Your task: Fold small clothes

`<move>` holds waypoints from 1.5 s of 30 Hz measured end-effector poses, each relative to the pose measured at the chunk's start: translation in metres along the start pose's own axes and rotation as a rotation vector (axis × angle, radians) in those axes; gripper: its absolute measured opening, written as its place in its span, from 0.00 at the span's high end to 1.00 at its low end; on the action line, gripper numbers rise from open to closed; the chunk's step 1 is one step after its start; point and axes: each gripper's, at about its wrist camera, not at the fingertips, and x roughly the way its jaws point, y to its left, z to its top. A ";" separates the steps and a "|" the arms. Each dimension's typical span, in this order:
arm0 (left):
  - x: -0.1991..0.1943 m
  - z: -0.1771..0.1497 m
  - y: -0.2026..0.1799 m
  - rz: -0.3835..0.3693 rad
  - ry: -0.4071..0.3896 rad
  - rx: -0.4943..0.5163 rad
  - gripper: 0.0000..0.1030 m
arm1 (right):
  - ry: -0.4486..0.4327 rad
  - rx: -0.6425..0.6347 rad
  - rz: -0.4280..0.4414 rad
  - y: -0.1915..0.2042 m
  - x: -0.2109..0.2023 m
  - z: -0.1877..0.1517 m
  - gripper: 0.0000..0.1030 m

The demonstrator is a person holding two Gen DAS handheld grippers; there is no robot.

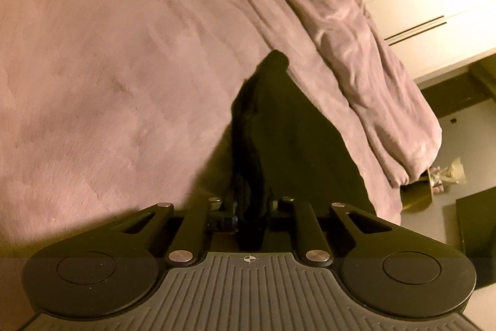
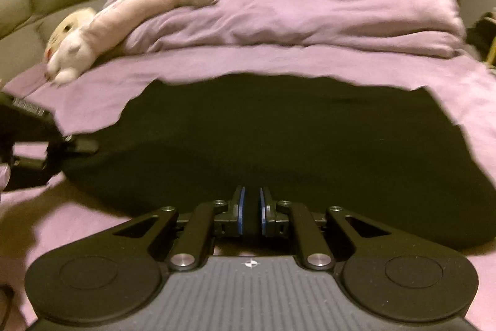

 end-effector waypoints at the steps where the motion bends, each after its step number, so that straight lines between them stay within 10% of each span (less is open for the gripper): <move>1: -0.001 0.001 -0.003 -0.003 -0.004 0.006 0.85 | -0.006 -0.010 -0.027 -0.003 -0.001 -0.003 0.91; 12: -0.017 0.004 -0.087 -0.076 -0.035 0.195 0.87 | -0.029 0.039 -0.033 -0.050 -0.036 -0.009 0.91; 20: 0.053 -0.078 -0.209 -0.172 0.117 0.545 0.87 | -0.063 0.230 -0.143 -0.124 -0.075 -0.020 0.90; 26: 0.106 -0.139 -0.200 -0.037 0.313 0.619 0.66 | -0.034 0.258 -0.170 -0.148 -0.079 -0.024 0.90; 31: 0.057 -0.151 -0.176 -0.051 0.269 0.642 0.58 | -0.015 0.272 -0.136 -0.151 -0.072 -0.025 0.88; 35: 0.033 -0.143 -0.165 0.053 0.146 0.684 0.53 | -0.007 0.341 -0.032 -0.150 -0.060 -0.015 0.85; 40: 0.036 -0.140 -0.148 0.122 0.153 0.668 0.54 | 0.048 0.503 0.221 -0.154 -0.024 0.006 0.55; 45: 0.029 -0.130 -0.133 0.167 0.130 0.626 0.54 | 0.138 0.558 0.321 -0.148 0.020 0.016 0.53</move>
